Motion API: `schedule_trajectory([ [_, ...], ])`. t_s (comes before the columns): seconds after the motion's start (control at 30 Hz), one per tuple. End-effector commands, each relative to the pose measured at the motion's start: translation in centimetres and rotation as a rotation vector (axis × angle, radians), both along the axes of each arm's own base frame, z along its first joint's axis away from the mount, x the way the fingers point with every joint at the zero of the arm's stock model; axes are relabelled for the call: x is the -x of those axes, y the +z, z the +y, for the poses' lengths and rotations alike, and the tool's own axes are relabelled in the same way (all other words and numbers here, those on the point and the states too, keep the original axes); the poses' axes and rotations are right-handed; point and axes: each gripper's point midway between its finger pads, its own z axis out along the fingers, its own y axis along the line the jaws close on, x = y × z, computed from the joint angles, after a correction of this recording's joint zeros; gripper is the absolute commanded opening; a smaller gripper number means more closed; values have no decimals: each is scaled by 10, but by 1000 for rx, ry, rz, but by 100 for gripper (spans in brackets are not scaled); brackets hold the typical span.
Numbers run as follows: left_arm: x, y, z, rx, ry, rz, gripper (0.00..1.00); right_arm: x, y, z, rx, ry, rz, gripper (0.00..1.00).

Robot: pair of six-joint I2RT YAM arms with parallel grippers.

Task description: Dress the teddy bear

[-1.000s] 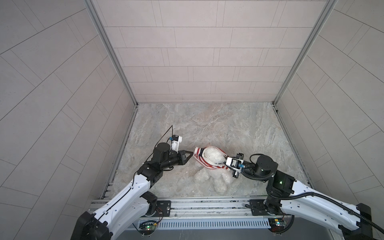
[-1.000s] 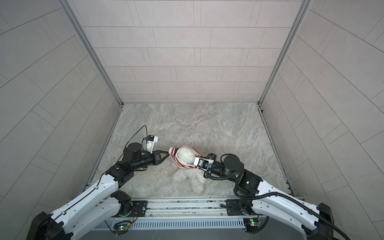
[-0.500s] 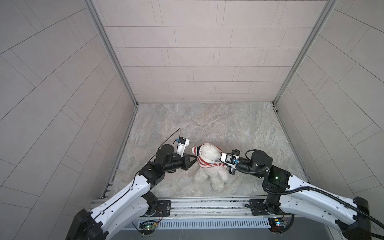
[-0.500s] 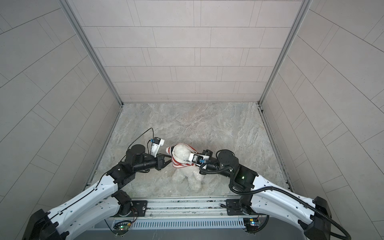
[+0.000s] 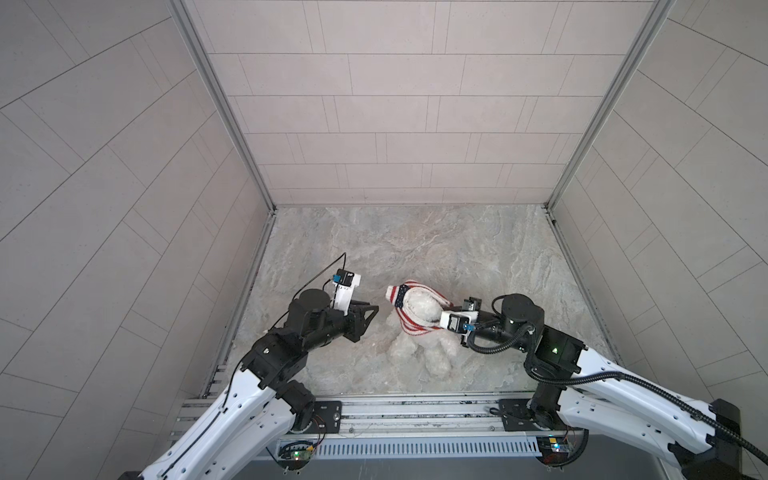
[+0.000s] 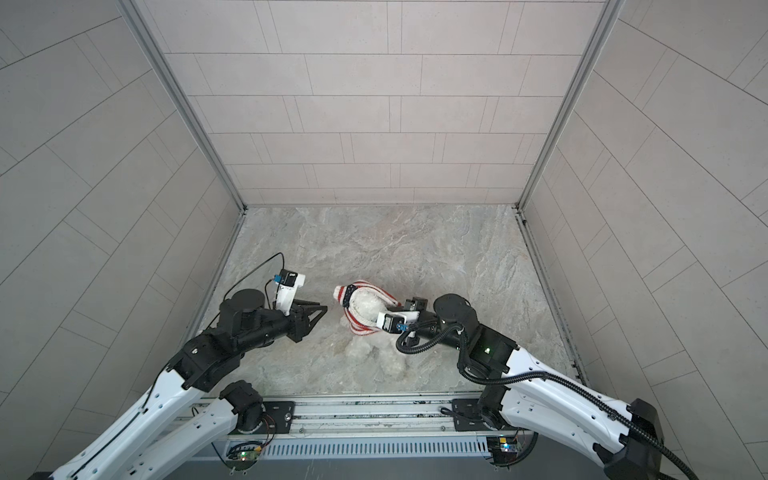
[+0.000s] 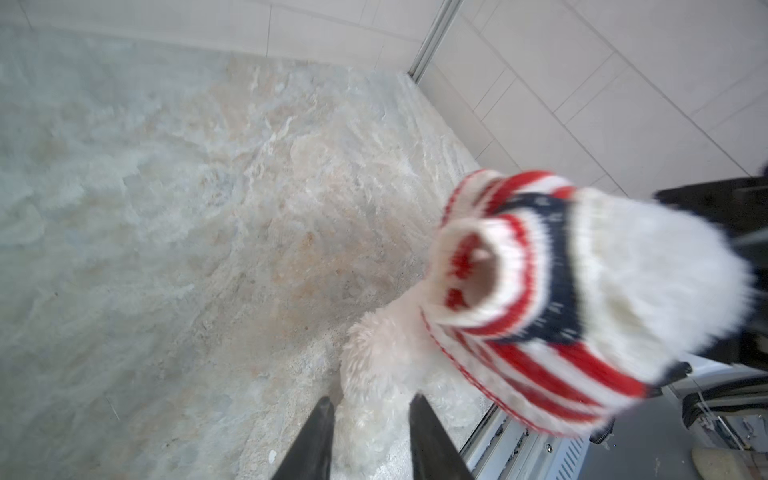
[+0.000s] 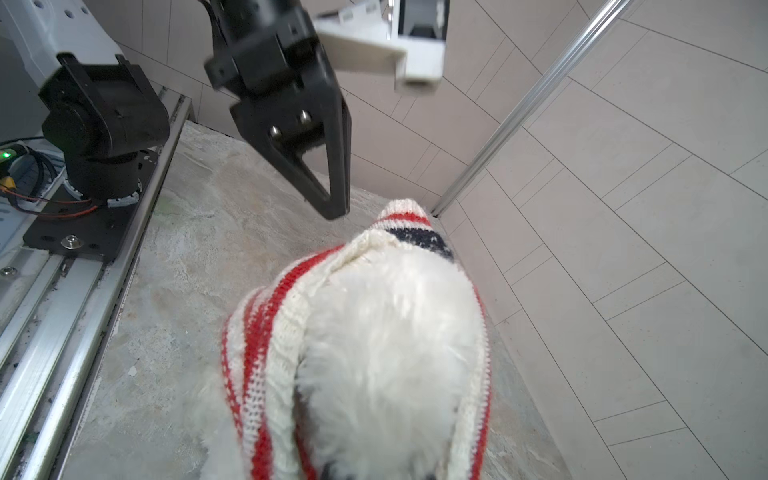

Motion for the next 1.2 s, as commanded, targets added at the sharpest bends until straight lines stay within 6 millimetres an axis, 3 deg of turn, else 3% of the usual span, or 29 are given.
schedule_trajectory([
  [0.0, 27, 46, -8, 33, -141, -135, 38, 5, 28, 3, -35, 119, -64, 0],
  [0.13, 48, 83, -28, 42, -312, -199, 39, 11, 26, 9, -51, 193, 0, 0],
  [0.3, 56, 98, -55, -89, -477, -240, 46, 19, 25, 16, -31, 263, 54, 0],
  [0.57, 46, 98, -79, -191, -589, -243, 56, 26, 29, 18, -38, 298, 105, 0],
  [0.63, 42, 95, -82, -218, -597, -237, 56, 28, 29, 19, -37, 311, 113, 0],
  [0.73, 40, 88, -87, -249, -622, -220, 46, 28, 29, 19, -35, 316, 109, 0],
  [0.93, 40, 74, -94, -306, -676, -193, 41, 29, 34, 20, -43, 324, 90, 0],
  [1.17, 38, 59, -104, -358, -704, -170, 50, 32, 35, 21, -47, 340, 83, 0],
])
